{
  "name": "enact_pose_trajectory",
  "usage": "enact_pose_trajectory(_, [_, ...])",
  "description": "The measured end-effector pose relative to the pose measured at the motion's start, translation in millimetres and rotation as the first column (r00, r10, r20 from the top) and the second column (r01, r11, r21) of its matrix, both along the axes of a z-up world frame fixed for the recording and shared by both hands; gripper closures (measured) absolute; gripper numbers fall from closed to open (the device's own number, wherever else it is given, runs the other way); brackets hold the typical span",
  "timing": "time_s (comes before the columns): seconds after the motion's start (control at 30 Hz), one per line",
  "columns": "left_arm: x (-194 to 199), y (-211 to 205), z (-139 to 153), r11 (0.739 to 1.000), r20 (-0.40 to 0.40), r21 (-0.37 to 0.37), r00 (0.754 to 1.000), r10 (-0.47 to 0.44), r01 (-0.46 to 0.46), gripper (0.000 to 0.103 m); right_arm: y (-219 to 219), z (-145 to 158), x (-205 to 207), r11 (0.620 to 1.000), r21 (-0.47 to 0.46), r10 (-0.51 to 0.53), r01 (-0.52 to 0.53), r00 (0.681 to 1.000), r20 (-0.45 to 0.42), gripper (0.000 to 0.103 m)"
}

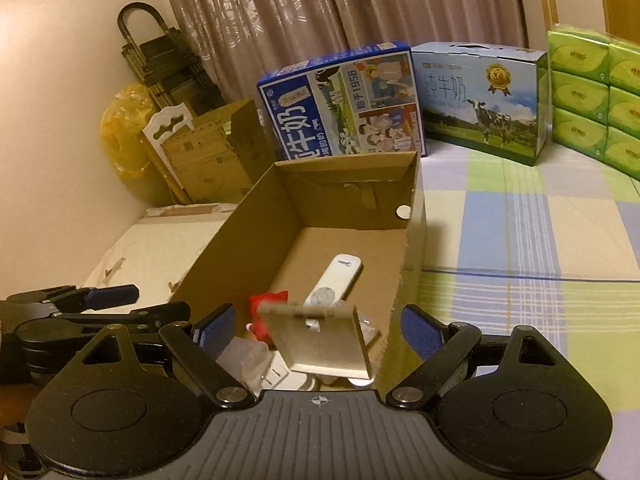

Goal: Organize rigid objects

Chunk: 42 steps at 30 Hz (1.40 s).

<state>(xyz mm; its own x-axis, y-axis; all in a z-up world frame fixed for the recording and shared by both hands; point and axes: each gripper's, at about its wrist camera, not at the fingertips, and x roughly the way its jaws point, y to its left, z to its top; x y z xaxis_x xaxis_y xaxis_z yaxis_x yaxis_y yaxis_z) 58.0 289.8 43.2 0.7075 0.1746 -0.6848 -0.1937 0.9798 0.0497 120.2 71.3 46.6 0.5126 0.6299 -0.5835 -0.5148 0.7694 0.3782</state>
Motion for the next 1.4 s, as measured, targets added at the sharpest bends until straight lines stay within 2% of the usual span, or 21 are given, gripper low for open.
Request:
enact_pose_trajectory(0.1, [-5,-3,3,1.000,0.004,0.009,1.000,0.005,-0.005,0.021,-4,1,-5,1.000,-0.019,-0.003,0.003,1.000,-0.002,0.017])
enact_pose_trajectory(0.33, [-18,-12,9,1.000,0.006,0.002,1.000,0.008,-0.008,0.018,-12,4,-27,0.998,-0.066,0.006,-0.005,1.000,0.018,0.017])
enact_pose_trajectory(0.87, [-57,-39,34,1.000,0.025,-0.026,1.000,0.008,-0.007,0.018,-35,27,-74,0.994,-0.109,0.012,-0.004,0.997,0.072,0.017])
enact_pose_trajectory(1.27, [-89,-62,45,0.999,0.047,-0.038,0.999,-0.002,0.004,0.018,-55,39,-100,0.991,-0.122,-0.048,0.057,0.996,0.080,0.017])
enact_pose_trajectory(1.4, [-100,-66,43,0.999,0.030,-0.051,1.000,0.004,-0.003,0.018,-63,38,-107,0.989,-0.126,-0.065,0.073,0.996,0.069,0.017])
